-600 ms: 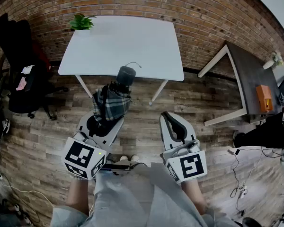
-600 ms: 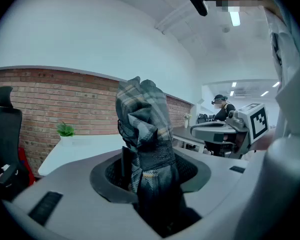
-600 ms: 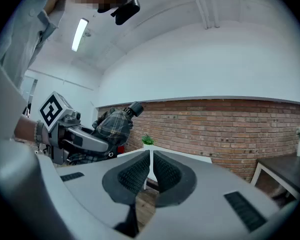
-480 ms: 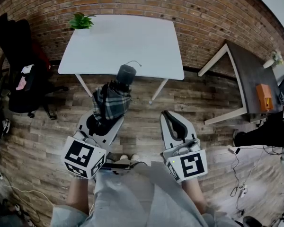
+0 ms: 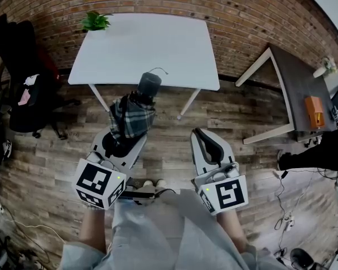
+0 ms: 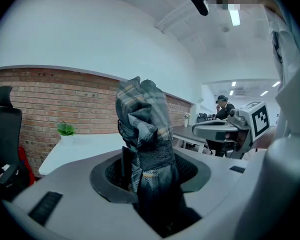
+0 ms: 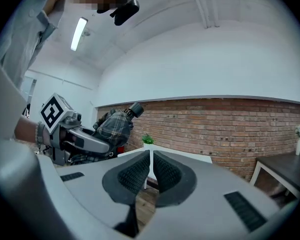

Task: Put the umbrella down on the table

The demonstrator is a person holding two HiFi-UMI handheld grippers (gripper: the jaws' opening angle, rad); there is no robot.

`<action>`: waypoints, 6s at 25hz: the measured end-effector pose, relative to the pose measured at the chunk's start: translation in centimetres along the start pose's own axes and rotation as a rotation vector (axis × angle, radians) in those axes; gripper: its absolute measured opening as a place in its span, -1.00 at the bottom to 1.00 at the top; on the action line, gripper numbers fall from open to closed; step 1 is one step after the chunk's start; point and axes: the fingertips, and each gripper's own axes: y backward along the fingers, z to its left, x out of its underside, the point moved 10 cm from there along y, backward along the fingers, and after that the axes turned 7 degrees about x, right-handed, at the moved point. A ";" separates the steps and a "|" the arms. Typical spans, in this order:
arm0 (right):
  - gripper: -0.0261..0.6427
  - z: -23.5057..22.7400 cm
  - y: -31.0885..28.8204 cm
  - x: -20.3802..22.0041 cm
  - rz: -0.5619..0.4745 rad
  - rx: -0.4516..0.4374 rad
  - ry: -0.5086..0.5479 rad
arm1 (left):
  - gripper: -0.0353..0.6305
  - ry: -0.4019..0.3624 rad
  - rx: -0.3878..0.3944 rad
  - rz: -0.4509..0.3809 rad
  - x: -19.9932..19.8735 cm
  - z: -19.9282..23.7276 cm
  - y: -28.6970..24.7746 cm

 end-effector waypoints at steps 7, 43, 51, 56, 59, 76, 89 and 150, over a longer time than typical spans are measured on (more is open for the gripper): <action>-0.77 0.8 0.4 0.0 -0.002 0.030 -0.010 | -0.24 -0.005 0.008 -0.004 0.1 0.2 1.1; -0.77 -2.6 -8.5 0.4 -0.032 -0.010 0.064 | -0.24 -0.028 -0.053 -0.053 -2.0 6.2 -4.1; -0.77 -7.8 -16.2 0.5 -0.028 -0.052 0.048 | -0.24 -0.013 -0.071 -0.044 -4.2 10.4 -10.4; -0.77 -11.4 -21.3 0.8 -0.014 -0.080 0.037 | -0.24 0.007 -0.102 -0.034 -5.3 13.4 -14.9; -0.77 -13.8 -24.2 0.9 -0.001 -0.099 0.032 | -0.24 0.032 -0.115 -0.032 -6.1 15.1 -17.8; -0.77 -23.5 -34.1 0.3 0.017 -0.166 0.007 | -0.24 0.056 -0.175 -0.027 -10.8 20.0 -28.9; -0.77 -24.4 -35.4 -0.5 0.001 -0.128 0.006 | -0.24 0.030 -0.140 -0.023 -12.0 21.9 -30.8; -0.77 -27.3 -41.1 2.3 0.088 0.088 -0.024 | -0.24 -0.077 0.131 0.434 -5.1 38.1 -53.5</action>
